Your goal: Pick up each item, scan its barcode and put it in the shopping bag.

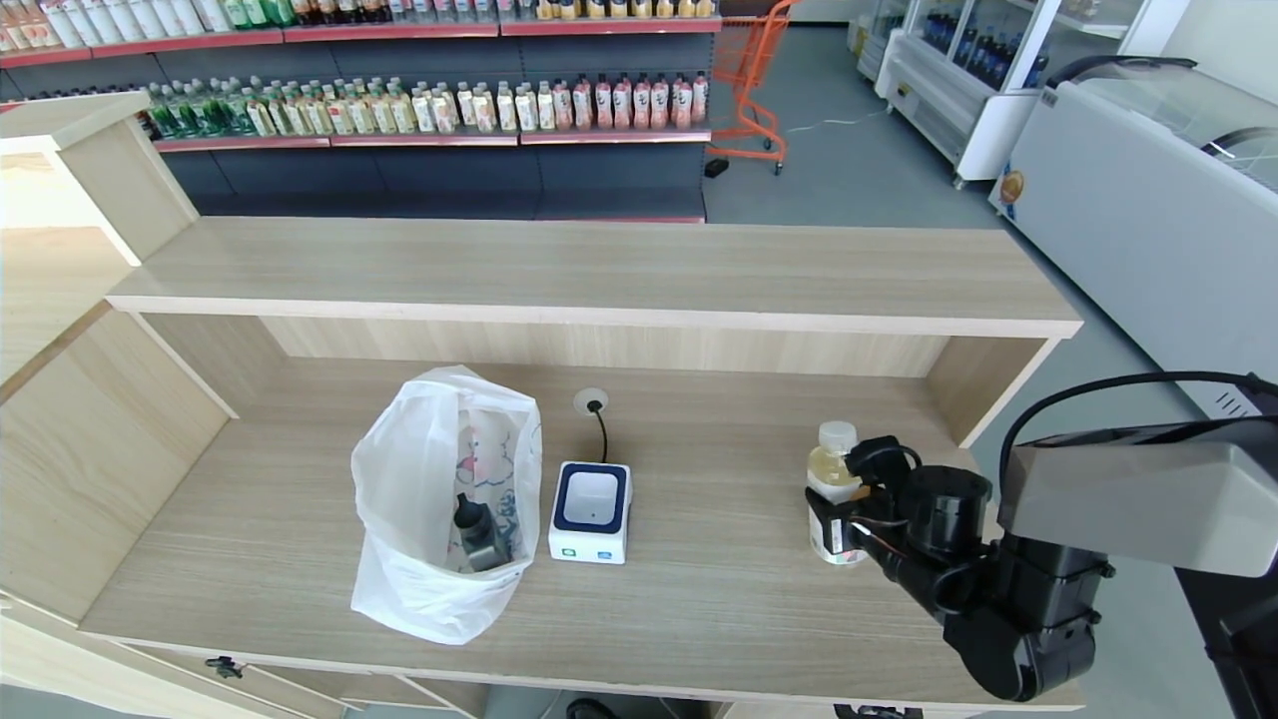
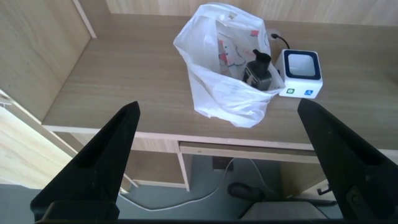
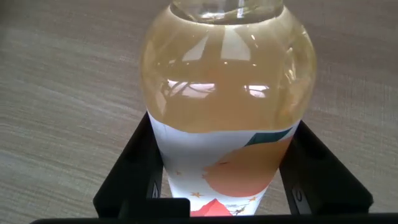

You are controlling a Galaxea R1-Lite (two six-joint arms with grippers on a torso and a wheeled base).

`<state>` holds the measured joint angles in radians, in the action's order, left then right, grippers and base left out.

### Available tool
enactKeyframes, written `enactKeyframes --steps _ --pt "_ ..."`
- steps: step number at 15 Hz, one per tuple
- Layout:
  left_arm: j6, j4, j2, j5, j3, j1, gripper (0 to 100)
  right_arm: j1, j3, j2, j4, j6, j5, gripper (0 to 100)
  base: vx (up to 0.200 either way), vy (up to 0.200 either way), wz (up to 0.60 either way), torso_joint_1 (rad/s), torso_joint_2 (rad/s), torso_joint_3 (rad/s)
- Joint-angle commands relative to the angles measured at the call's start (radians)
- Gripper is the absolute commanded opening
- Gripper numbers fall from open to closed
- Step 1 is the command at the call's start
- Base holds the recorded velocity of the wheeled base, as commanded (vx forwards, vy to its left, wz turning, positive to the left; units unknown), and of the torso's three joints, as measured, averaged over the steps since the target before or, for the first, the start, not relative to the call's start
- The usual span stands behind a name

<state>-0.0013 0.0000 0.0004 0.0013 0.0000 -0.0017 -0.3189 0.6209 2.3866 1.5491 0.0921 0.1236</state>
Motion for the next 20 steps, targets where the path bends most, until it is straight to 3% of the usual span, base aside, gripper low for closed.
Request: enactKeyframes --steps 1,3,4,5,6,7,10,14,20 --pt "0.0 0.0 0.0 0.0 0.0 0.0 100 -0.012 -0.015 -0.07 0.003 -0.042 -0.006 0 0.0 0.0 0.0 0.0 0.0 0.0" --pt "0.0 0.0 0.0 0.0 0.0 0.0 100 -0.02 -0.082 -0.211 -0.004 -0.15 -0.053 0 0.0 0.0 0.0 0.0 0.0 0.0" --pt "0.0 0.0 0.0 0.0 0.0 0.0 100 -0.028 -0.089 -0.319 -0.054 -0.209 -0.127 0 0.0 0.0 0.0 0.0 0.0 0.0" --pt "0.0 0.0 0.0 0.0 0.0 0.0 100 -0.029 -0.082 -0.422 -0.139 -0.242 -0.193 0 0.0 0.0 0.0 0.0 0.0 0.0" --pt "0.0 0.0 0.0 0.0 0.0 0.0 100 -0.029 -0.076 -0.641 -0.388 -0.304 -0.341 0 0.0 0.0 0.0 0.0 0.0 0.0" --pt "0.0 0.0 0.0 -0.001 0.0 0.0 100 -0.029 -0.093 -0.748 -0.514 -0.348 -0.421 0 0.0 0.0 0.0 0.0 0.0 0.0" --pt "0.0 0.0 0.0 0.0 0.0 0.0 100 -0.029 -0.199 -0.903 -0.62 -0.368 -0.659 0 0.0 0.0 0.0 0.0 0.0 0.0" --pt "0.0 0.0 0.0 0.0 0.0 0.0 100 -0.135 -0.121 -0.874 -0.624 -0.476 -0.664 0 0.0 0.0 0.0 0.0 0.0 0.0" --pt "0.0 0.0 0.0 0.0 0.0 0.0 100 -0.281 -0.122 -0.863 -0.589 -0.609 -0.667 0 0.0 0.0 0.0 0.0 0.0 0.0"
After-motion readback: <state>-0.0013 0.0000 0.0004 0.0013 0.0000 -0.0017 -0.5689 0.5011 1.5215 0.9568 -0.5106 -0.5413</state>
